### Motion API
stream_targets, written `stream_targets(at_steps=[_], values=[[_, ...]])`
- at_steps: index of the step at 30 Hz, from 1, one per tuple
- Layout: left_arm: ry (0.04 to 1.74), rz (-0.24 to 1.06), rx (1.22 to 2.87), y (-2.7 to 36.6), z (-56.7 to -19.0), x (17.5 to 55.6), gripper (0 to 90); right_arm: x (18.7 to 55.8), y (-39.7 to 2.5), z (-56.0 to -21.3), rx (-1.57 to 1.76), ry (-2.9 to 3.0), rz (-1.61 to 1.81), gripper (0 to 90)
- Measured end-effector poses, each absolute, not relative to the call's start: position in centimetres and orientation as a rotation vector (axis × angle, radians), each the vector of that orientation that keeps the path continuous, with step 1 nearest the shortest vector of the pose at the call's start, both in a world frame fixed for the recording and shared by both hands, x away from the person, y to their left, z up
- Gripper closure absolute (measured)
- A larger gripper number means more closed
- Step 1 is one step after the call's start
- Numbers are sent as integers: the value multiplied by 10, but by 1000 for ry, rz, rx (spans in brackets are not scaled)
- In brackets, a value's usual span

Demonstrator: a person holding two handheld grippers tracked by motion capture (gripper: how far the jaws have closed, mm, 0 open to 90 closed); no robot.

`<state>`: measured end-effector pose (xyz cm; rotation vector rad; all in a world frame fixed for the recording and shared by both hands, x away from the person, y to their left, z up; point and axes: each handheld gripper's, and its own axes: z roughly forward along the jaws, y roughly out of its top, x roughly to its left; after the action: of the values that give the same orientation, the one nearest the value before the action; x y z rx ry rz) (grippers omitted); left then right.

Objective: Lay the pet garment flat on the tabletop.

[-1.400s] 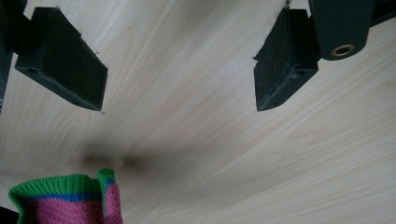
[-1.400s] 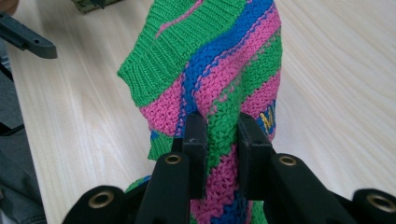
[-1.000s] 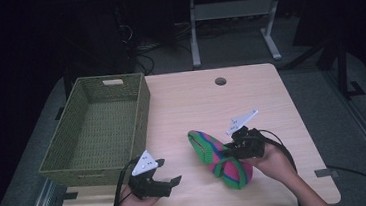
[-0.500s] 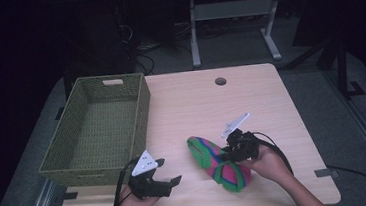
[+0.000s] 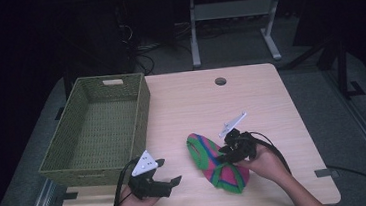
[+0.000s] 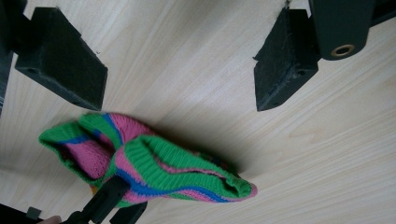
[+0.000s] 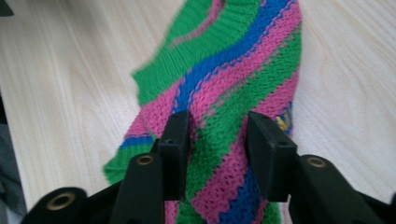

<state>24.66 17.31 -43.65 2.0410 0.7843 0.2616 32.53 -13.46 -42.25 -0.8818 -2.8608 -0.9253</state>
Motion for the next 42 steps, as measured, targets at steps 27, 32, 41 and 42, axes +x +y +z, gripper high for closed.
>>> stream_targets(at_steps=[27,32,41,42], values=[[787,260,2047,173,-437,247,170,318,-146,-435,-760,-2886,-882,744],[779,262,2051,172,-437,247,170,317,-145,-435,-754,-2879,-878,688],[779,258,2051,172,-437,247,170,313,-139,-422,-695,-2898,-948,633],[777,259,2054,172,-437,247,170,313,-137,-422,-686,-2899,-947,632]])
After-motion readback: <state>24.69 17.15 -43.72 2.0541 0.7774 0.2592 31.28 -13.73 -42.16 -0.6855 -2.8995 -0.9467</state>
